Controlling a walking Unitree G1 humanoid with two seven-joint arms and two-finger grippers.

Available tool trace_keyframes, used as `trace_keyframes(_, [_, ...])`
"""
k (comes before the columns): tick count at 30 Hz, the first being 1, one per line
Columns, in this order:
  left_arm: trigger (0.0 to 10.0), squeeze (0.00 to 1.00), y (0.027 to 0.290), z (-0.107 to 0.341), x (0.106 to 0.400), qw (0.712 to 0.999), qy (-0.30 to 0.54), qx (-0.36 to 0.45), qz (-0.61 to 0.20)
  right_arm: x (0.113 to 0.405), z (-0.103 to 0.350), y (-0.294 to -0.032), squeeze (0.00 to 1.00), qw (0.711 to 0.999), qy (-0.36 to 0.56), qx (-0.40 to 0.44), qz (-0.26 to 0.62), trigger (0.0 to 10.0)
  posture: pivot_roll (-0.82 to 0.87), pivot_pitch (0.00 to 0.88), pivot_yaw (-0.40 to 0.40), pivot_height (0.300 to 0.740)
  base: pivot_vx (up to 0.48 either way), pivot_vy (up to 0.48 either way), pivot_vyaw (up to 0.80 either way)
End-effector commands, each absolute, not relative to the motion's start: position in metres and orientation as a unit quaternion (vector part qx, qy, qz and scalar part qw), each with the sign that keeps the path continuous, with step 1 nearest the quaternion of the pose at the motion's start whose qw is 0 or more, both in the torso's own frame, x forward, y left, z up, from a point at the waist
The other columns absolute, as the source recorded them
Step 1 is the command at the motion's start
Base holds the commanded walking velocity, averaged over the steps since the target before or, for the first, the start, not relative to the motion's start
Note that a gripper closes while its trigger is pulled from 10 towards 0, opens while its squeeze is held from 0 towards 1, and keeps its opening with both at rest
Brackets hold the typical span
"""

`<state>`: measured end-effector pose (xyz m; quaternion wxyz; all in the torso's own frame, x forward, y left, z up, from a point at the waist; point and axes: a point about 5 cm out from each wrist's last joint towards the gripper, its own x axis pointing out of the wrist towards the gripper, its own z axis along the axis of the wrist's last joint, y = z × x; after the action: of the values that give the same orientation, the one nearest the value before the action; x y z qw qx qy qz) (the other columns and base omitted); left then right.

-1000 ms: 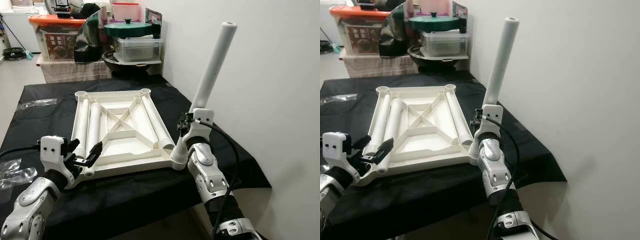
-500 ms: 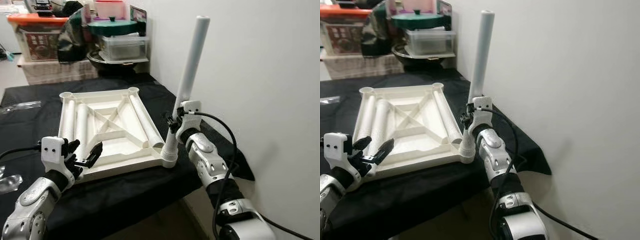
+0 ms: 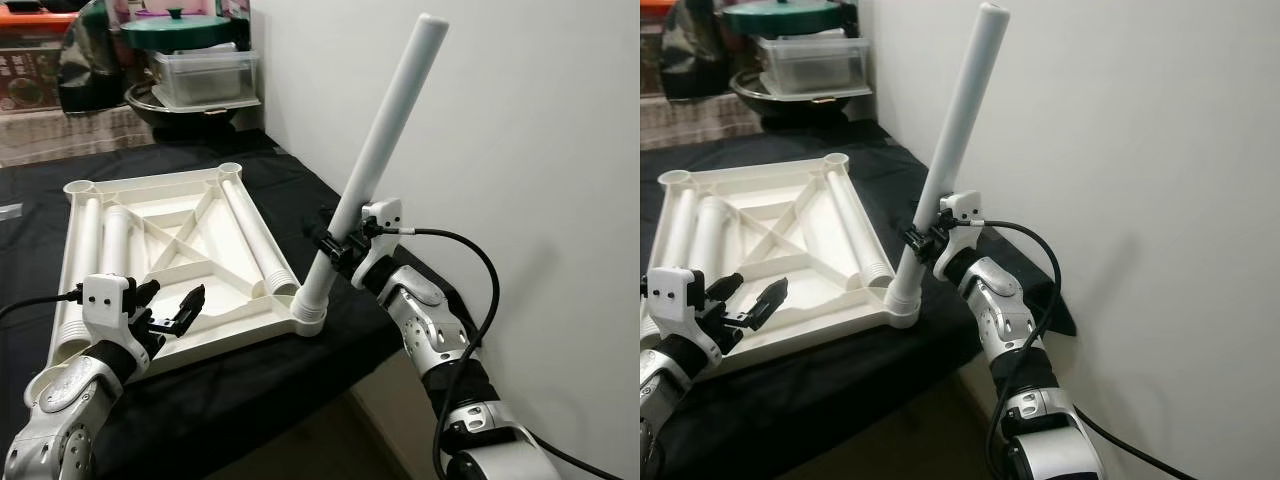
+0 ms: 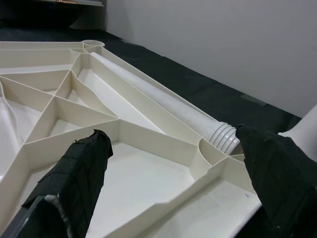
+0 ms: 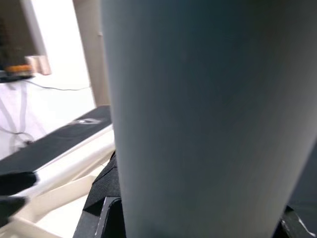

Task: Building children table

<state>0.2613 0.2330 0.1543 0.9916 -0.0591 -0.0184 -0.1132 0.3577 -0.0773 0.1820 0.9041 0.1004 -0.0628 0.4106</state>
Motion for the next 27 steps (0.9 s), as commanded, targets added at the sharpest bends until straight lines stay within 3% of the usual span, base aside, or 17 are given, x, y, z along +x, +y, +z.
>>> trace_keyframes(1, [10.0, 0.0, 0.233, 0.152, 0.261, 0.992, -0.013, -0.056, -0.113, 0.345, 0.147, -0.066, 0.0, 0.868, 0.032, 0.107, 0.483, 0.0, 0.06, 0.0, -0.071, 0.74, 0.0, 0.0, 0.0])
trace_keyframes(2, [10.0, 0.0, 0.233, 0.152, 0.261, 0.992, -0.013, -0.056, -0.113, 0.343, 0.148, -0.064, 0.0, 0.853, 0.034, 0.1, 0.512, 0.0, 0.06, 0.0, -0.071, 0.74, 0.0, 0.0, 0.0])
trace_keyframes(5, [10.0, 0.0, 0.233, 0.151, 0.261, 0.992, -0.013, -0.056, -0.113, 0.342, 0.148, -0.063, 0.0, 0.843, 0.041, 0.091, 0.529, 0.0, 0.06, 0.0, -0.072, 0.74, 0.0, 0.0, 0.0])
trace_keyframes(27, [10.0, 0.0, 0.229, 0.148, 0.26, 0.992, -0.011, -0.06, -0.11, 0.35, 0.165, -0.056, 0.0, 0.785, 0.041, 0.03, 0.618, 0.0, 0.07, 0.0, -0.094, 0.74, 0.0, 0.0, 0.0])
